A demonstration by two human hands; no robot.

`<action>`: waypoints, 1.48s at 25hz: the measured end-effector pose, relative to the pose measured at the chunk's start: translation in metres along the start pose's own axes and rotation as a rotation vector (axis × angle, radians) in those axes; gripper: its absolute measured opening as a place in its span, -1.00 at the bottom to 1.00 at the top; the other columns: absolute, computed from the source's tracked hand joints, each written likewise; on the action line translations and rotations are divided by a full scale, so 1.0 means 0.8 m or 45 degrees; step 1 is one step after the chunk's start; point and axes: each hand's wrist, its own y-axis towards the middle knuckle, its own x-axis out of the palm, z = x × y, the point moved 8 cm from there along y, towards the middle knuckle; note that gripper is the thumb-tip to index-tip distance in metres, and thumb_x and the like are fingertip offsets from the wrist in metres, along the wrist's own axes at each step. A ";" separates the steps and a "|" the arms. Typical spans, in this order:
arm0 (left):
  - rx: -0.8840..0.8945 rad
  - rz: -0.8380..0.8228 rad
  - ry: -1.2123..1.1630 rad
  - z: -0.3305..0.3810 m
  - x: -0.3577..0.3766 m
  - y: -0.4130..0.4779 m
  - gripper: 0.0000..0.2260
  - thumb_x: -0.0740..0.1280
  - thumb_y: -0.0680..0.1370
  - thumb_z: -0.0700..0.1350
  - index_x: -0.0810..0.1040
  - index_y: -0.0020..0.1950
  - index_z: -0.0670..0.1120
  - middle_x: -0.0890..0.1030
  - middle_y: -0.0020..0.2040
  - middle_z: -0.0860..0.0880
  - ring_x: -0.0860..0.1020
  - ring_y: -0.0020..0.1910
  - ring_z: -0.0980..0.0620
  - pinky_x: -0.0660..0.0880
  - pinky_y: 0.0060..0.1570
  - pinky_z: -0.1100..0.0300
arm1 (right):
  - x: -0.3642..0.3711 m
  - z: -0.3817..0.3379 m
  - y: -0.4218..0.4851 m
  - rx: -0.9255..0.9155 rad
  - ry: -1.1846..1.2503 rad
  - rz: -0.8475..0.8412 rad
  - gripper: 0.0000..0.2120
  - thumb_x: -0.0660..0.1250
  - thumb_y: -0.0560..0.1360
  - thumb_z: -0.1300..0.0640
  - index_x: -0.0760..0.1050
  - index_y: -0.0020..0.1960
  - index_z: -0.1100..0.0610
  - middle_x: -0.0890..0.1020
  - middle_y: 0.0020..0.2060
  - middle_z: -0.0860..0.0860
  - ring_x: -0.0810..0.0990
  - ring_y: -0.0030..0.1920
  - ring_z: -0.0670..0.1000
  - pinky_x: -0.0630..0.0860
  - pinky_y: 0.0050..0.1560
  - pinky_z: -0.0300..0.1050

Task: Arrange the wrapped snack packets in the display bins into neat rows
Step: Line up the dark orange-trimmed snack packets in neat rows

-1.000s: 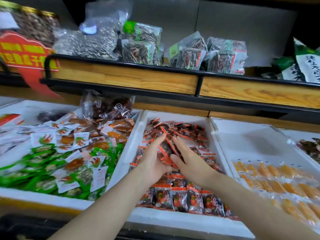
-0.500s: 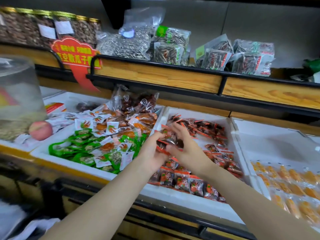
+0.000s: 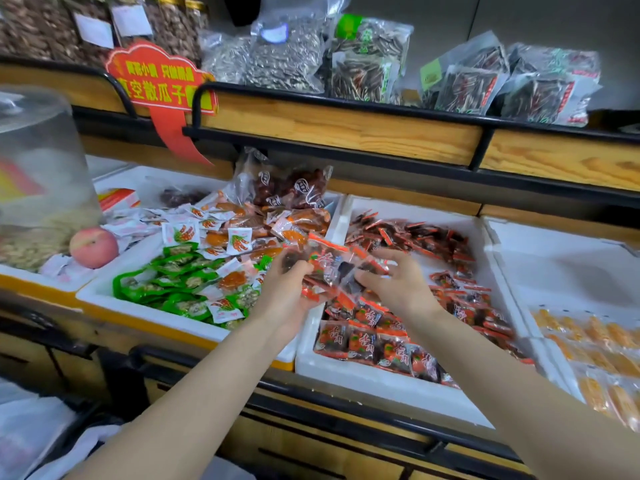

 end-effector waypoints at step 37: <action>-0.194 -0.353 0.173 -0.128 0.043 0.020 -0.50 0.44 0.45 -0.25 0.45 0.33 0.08 0.60 0.19 -0.05 0.60 0.12 -0.04 0.55 0.07 0.00 | -0.097 0.095 -0.035 0.078 -0.019 0.190 -0.89 0.31 0.51 0.17 0.52 0.04 0.14 0.68 -0.13 0.01 0.67 -0.15 -0.08 0.54 -0.11 -0.25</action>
